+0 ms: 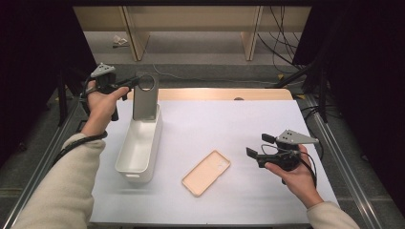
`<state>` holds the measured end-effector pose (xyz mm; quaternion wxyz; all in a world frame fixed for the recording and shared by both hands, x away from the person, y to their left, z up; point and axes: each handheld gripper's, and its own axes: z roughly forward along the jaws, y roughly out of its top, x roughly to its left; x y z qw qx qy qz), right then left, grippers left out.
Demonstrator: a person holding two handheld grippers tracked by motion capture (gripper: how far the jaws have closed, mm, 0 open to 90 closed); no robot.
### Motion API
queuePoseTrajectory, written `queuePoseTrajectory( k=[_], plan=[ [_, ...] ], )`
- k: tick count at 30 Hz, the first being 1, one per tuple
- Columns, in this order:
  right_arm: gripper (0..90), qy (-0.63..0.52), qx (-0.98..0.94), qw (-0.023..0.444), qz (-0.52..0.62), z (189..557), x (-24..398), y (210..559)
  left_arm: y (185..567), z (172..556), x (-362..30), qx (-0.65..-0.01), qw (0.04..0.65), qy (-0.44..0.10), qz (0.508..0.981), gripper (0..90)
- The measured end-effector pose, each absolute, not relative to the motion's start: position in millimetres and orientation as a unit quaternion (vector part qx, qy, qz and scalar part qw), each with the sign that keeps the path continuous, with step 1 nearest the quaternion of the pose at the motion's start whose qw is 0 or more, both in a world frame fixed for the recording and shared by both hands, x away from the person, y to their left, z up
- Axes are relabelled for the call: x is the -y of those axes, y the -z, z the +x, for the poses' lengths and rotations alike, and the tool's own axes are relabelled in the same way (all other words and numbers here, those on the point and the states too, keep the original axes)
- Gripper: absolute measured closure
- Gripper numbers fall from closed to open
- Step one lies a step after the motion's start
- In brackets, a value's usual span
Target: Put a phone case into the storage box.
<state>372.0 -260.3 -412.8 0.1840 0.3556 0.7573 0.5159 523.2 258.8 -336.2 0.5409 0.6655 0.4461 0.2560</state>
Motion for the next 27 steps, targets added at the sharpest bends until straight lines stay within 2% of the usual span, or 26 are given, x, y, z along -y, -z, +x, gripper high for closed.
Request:
queuePoseTrajectory(
  k=[27],
  plan=[
    [17.0, -0.517, -0.756, 0.183, 0.356, 372, 261, 413, 359, 534, -263, -0.466, 0.524, -0.252, 0.667, 81.5]
  ],
)
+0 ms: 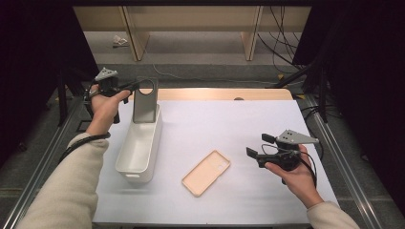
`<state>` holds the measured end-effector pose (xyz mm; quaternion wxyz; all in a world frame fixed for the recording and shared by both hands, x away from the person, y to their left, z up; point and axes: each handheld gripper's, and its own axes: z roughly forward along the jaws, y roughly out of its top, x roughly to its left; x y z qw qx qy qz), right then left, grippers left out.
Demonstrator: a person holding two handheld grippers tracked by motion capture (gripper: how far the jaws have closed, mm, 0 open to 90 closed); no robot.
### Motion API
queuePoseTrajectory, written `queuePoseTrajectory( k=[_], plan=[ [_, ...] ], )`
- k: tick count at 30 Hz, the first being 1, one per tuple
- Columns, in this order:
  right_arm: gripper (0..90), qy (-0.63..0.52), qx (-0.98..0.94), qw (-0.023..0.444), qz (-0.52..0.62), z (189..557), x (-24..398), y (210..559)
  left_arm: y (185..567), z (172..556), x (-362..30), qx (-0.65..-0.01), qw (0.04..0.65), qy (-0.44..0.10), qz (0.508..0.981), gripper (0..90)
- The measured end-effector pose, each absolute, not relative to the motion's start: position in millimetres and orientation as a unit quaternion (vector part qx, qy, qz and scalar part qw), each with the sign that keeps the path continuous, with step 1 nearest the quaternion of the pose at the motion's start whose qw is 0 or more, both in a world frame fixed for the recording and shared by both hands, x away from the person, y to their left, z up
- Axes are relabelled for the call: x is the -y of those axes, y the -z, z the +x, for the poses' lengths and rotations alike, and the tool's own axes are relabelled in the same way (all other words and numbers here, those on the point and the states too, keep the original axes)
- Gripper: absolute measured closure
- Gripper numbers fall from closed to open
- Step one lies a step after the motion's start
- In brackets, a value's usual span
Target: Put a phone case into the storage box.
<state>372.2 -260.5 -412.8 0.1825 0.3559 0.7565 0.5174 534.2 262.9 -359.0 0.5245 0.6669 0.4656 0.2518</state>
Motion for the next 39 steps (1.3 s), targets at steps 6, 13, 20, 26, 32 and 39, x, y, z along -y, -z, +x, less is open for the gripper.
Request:
queuePoseTrajectory(
  k=[6, 13, 20, 26, 32, 39],
  plan=[
    [17.0, -0.518, -0.757, 0.182, 0.356, 372, 261, 413, 361, 536, -263, -0.468, 0.521, -0.252, 0.668, 81.5],
    [17.0, -0.518, -0.756, 0.182, 0.356, 372, 260, 413, 363, 538, -263, -0.468, 0.520, -0.252, 0.669, 81.5],
    [17.0, -0.519, -0.756, 0.182, 0.355, 373, 261, 413, 367, 539, -263, -0.471, 0.517, -0.250, 0.670, 81.5],
    [17.0, -0.519, -0.756, 0.182, 0.355, 373, 261, 413, 369, 540, -263, -0.471, 0.516, -0.249, 0.671, 81.5],
    [17.0, -0.519, -0.756, 0.182, 0.355, 373, 261, 413, 371, 540, -263, -0.473, 0.515, -0.247, 0.671, 81.5],
    [17.0, -0.518, -0.757, 0.182, 0.355, 373, 261, 413, 374, 541, -263, -0.474, 0.514, -0.244, 0.672, 81.5]
  ],
)
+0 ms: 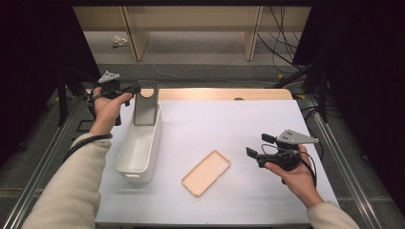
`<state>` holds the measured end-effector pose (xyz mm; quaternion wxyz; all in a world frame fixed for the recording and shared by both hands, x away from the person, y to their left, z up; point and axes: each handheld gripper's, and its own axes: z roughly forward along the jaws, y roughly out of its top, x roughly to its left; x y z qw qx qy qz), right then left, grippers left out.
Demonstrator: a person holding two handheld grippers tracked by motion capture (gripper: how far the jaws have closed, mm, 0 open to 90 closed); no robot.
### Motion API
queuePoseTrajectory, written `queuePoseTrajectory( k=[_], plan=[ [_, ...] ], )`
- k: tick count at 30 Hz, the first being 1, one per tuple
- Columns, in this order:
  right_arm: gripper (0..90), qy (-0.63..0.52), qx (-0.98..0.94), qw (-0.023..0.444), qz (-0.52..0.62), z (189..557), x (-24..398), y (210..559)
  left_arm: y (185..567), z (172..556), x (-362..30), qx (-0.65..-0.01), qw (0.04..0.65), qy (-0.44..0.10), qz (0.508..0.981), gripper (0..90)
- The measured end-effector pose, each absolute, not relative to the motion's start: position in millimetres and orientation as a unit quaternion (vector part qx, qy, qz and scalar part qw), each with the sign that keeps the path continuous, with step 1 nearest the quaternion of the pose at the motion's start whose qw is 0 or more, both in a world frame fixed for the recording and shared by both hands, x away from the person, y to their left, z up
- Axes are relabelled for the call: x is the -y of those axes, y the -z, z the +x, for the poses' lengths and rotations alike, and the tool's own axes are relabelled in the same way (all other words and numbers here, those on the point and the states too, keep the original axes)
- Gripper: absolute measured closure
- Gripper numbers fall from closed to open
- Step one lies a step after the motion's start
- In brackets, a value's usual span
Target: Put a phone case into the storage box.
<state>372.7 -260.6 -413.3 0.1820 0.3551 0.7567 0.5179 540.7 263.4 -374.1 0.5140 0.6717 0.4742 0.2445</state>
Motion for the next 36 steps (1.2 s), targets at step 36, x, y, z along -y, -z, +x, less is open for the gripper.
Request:
queuePoseTrajectory(
  k=[36],
  plan=[
    [17.1, -0.518, -0.756, 0.181, 0.356, 373, 261, 413, 387, 545, -265, -0.486, 0.505, -0.240, 0.672, 81.2]
  ],
)
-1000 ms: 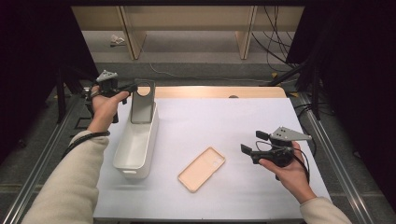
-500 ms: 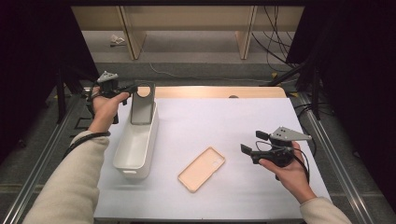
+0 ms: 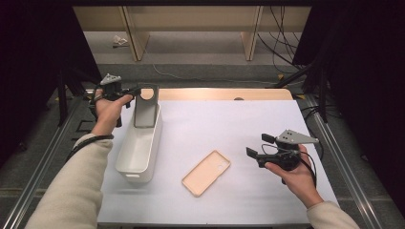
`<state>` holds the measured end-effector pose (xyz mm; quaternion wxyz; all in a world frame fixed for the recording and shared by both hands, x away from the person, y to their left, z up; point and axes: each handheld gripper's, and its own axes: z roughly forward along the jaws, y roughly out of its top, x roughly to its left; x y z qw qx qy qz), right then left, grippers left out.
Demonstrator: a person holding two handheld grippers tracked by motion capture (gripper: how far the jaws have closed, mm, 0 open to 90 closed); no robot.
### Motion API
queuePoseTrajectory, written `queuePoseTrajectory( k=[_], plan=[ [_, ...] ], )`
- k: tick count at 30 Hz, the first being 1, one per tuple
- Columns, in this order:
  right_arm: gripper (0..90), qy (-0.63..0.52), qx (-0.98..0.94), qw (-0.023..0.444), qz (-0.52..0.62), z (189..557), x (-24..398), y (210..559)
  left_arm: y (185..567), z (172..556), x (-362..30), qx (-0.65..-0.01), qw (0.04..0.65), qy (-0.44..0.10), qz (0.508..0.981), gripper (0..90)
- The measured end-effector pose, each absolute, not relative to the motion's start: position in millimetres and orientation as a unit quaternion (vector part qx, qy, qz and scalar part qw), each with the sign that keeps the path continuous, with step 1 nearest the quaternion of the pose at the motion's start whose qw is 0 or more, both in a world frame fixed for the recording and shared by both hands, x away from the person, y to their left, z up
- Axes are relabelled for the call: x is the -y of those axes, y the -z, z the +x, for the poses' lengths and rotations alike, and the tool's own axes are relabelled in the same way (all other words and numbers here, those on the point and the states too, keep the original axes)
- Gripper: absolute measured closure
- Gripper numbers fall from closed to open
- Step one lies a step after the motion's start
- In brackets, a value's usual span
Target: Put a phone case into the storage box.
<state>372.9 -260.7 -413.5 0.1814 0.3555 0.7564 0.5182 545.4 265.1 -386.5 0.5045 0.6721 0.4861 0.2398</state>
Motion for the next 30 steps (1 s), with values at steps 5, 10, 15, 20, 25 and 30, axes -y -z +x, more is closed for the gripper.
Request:
queuePoseTrajectory(
  k=[5, 10, 15, 20, 25, 30],
  plan=[
    [17.0, -0.519, -0.756, 0.181, 0.355, 373.1, 260.8, 413.7, 388.5, 546.1, -265.1, -0.488, 0.504, -0.240, 0.671, 81.1],
    [17.0, -0.519, -0.756, 0.181, 0.355, 373.3, 260.6, 413.8, 389.1, 547.4, -264.7, -0.491, 0.502, -0.240, 0.670, 80.8],
    [17.0, -0.519, -0.756, 0.181, 0.354, 373.2, 260.5, 413.8, 390.9, 548.2, -264.7, -0.496, 0.495, -0.242, 0.671, 80.0],
    [17.0, -0.519, -0.757, 0.181, 0.354, 373.2, 260.2, 414.0, 394.1, 549.0, -264.8, -0.502, 0.492, -0.242, 0.669, 79.1],
    [17.1, -0.519, -0.757, 0.181, 0.354, 373.2, 260.3, 414.0, 395.4, 549.4, -265.5, -0.503, 0.489, -0.243, 0.670, 78.6],
    [17.1, -0.519, -0.757, 0.180, 0.353, 373.2, 260.0, 414.0, 396.8, 550.2, -265.4, -0.504, 0.484, -0.246, 0.672, 78.0]
  ],
)
